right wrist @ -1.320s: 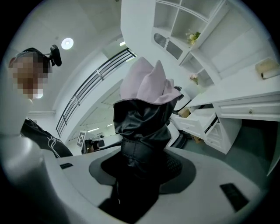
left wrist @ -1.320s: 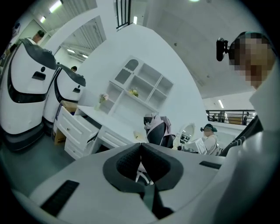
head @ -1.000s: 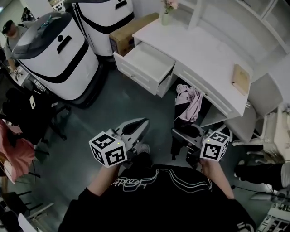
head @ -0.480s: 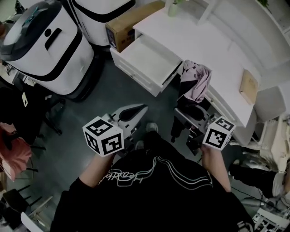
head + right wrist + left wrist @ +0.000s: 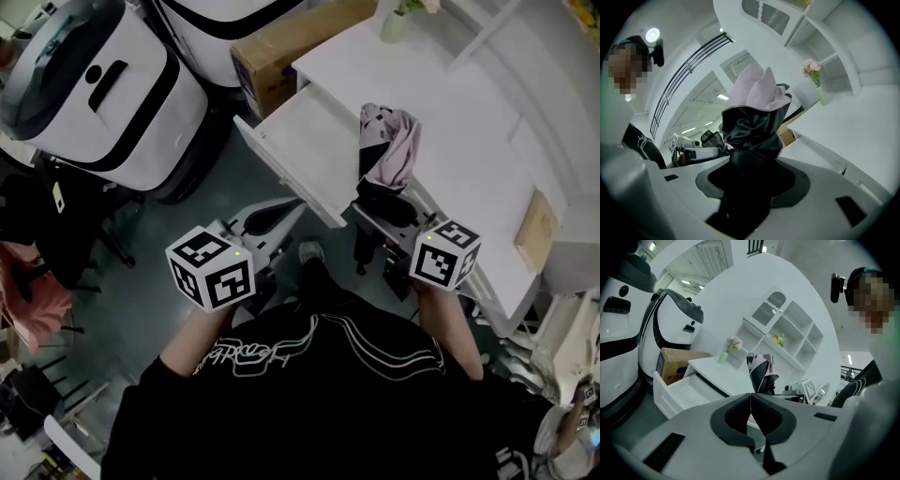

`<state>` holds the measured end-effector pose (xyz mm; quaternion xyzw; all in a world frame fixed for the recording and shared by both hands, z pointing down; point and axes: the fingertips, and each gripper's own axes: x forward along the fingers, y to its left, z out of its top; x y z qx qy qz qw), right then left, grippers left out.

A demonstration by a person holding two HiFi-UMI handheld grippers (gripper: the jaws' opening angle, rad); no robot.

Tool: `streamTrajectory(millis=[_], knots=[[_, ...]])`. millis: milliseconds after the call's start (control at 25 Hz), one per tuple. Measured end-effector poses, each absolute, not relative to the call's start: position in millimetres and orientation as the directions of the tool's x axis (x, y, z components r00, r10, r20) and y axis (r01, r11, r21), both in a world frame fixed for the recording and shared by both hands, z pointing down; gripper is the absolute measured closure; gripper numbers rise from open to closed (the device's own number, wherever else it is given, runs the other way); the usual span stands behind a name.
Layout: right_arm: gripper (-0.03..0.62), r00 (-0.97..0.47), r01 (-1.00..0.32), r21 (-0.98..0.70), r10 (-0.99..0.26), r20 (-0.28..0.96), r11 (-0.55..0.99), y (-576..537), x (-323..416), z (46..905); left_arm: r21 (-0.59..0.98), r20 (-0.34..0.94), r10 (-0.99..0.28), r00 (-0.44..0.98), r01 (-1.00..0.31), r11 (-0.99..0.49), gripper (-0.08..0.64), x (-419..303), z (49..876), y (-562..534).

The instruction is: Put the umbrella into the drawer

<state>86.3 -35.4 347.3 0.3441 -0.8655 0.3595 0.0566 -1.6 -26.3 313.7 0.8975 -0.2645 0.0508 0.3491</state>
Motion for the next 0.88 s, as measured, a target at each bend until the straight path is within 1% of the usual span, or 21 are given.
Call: streamTrajectory(millis=[200, 480, 600, 720, 880], knots=[[0.368, -0.780, -0.625, -0.570, -0.460, 0.424, 0.533, -103.4, 78.8, 397.1, 0.609, 0.324, -0.505, 0.800, -0.585, -0.536, 0.540, -2.6, 332.6, -91.1], [0.370, -0.782, -0.615, -0.575, -0.323, 0.533, 0.539, -162.0, 58.3, 468.9, 0.603, 0.371, -0.540, 0.755, -0.638, -0.478, 0.540, -11.8, 357.0, -136.6], [0.370, -0.755, -0.634, -0.543, -0.287, 0.590, 0.550, -178.5, 48.3, 501.7, 0.615, 0.379, -0.556, 0.740, -0.650, -0.446, 0.540, -24.0, 369.8, -148.7], [0.371, -0.694, -0.675, -0.466, -0.276, 0.665, 0.573, -192.0, 40.2, 538.0, 0.624, 0.387, -0.555, 0.736, -0.653, -0.430, 0.540, -35.4, 382.2, -156.9], [0.373, -0.638, -0.713, -0.446, -0.238, 0.732, 0.540, -203.5, 36.3, 584.3, 0.625, 0.403, -0.527, 0.748, -0.646, -0.438, 0.540, -44.7, 396.8, -170.7]])
